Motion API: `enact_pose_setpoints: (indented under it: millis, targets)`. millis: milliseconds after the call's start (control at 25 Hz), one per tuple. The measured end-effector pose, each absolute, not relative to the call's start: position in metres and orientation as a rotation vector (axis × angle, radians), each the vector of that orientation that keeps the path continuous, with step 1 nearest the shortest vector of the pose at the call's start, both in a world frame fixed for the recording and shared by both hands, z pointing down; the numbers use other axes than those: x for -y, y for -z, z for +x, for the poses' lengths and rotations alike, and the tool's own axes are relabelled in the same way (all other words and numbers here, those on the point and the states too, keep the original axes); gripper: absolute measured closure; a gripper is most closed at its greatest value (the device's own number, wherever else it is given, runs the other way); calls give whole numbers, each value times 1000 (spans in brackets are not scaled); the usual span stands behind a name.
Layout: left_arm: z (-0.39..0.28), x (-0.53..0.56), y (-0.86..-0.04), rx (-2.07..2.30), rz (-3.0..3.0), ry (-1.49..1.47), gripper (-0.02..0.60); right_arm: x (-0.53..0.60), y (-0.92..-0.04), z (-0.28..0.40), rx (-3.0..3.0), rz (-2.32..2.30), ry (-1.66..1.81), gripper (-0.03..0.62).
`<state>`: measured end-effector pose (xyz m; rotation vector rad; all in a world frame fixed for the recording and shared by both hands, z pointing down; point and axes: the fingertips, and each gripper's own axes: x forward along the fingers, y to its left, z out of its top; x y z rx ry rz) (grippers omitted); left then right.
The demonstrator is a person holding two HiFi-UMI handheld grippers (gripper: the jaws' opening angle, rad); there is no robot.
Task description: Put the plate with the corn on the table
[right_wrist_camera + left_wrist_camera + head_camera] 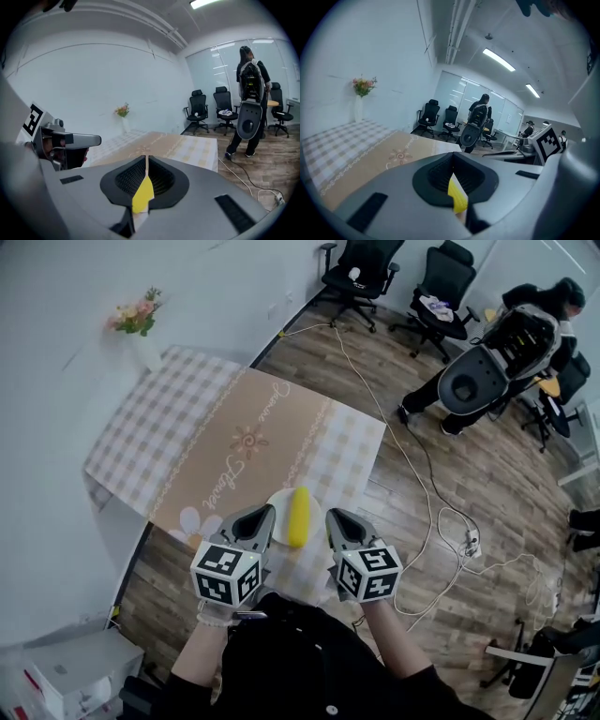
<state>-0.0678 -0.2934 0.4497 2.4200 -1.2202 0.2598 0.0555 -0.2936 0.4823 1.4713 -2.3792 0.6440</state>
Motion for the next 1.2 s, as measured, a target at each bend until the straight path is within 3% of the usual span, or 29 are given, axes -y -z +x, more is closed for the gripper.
enact_pose_setpoints:
  millis: [480,1200]
  targets:
    - [-72,272,-392,1282,2512,-169,568,281,-414,40,2514,1441,-415,543]
    - [-61,253,-380,1255,2617,-205,568,267,-386,28,2582,1408,-326,547]
